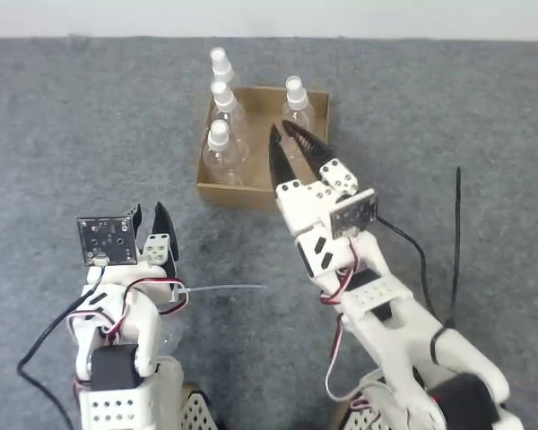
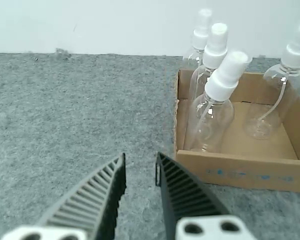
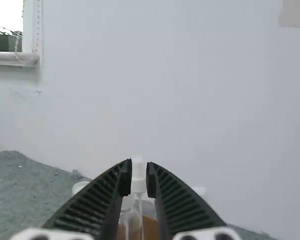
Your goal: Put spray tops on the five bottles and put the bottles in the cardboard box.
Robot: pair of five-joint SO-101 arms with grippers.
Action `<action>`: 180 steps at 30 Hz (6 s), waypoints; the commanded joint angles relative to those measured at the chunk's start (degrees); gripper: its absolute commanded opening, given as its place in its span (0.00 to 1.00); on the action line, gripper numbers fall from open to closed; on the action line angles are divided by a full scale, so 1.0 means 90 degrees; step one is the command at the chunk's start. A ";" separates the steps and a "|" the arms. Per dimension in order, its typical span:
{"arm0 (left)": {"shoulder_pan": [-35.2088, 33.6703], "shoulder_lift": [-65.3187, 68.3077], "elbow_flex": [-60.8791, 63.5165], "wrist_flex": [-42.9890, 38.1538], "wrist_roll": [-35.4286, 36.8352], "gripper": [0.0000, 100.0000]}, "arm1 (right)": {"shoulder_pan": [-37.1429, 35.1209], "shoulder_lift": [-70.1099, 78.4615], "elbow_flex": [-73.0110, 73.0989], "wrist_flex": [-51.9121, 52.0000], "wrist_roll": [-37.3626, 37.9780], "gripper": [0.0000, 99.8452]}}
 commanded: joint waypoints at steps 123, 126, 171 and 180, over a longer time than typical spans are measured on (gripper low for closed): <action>-0.5480 -0.0078 -0.2789 0.1973 0.2716 0.21 | -0.5045 0.2505 -0.4552 0.8659 0.0088 0.22; -0.5480 -0.0078 -0.2759 0.1934 0.2716 0.21 | -0.4957 0.2916 -0.4737 0.8659 0.0088 0.22; -0.5421 -0.0078 -0.2613 0.1983 0.2716 0.21 | -0.3717 0.2164 -0.5265 1.0574 0.0713 0.01; -0.5411 -0.0078 -0.1851 0.1201 0.2725 0.21 | -0.3385 0.1519 -0.5255 1.1658 0.0713 0.01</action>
